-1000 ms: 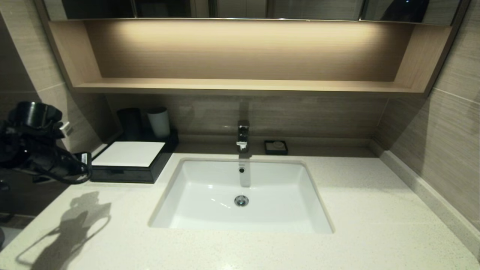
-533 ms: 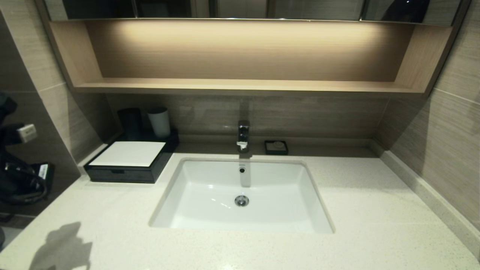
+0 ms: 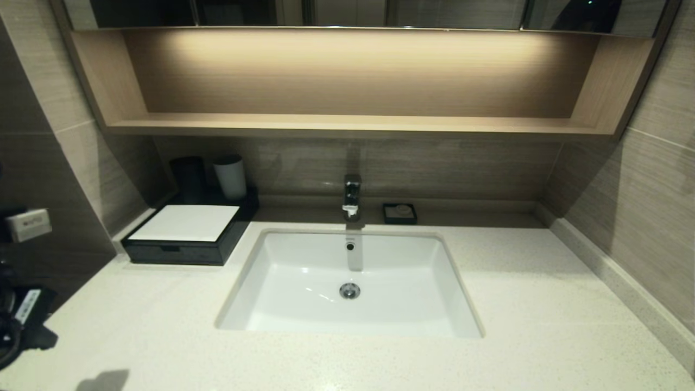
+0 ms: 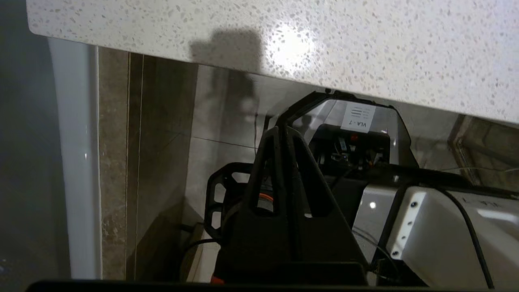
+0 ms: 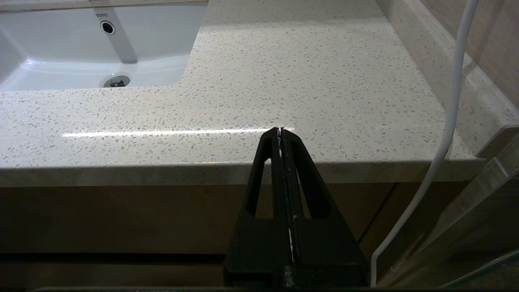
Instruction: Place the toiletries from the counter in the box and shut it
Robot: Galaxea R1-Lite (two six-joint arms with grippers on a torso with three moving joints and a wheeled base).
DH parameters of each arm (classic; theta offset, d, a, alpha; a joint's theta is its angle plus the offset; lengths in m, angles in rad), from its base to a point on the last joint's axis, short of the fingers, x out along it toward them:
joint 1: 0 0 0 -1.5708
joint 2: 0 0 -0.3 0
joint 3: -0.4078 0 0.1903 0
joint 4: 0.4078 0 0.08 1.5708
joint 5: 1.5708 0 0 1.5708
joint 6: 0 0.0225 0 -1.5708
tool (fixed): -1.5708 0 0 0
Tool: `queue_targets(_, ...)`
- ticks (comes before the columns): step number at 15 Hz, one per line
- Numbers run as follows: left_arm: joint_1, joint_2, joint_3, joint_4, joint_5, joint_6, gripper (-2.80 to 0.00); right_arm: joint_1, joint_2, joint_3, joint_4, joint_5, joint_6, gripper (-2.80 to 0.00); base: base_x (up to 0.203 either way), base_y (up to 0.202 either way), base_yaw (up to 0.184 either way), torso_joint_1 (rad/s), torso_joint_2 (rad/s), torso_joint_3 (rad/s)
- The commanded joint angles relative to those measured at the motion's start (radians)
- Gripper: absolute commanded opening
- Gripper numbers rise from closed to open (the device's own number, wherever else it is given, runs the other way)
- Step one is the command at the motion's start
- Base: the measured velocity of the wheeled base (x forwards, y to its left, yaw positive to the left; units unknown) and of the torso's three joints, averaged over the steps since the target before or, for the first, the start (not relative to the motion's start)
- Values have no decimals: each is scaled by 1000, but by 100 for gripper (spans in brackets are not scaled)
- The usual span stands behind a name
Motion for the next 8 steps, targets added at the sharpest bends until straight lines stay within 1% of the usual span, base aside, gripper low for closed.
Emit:
queue_targets(1, -52, -156, 13, 47, 1, -4, -280, 0, 2, 0, 1, 0, 0, -280, 0, 0, 0, 0, 0, 0)
queue_targets(4, -66, -376, 49, 116, 2, -5, -280, 0, 0, 0, 1, 0, 2, -280, 0, 0, 0, 0, 0, 0)
queue_targets(6, -68, -550, 140, 123, 8, -1, -280, 0, 0, 0, 1, -1, 0, -280, 0, 0, 0, 0, 0, 0)
queue_targets(8, -67, -702, 265, 101, 11, 9, -280, 0, 2, 0, 1, 0, 0, -280, 0, 0, 0, 0, 0, 0)
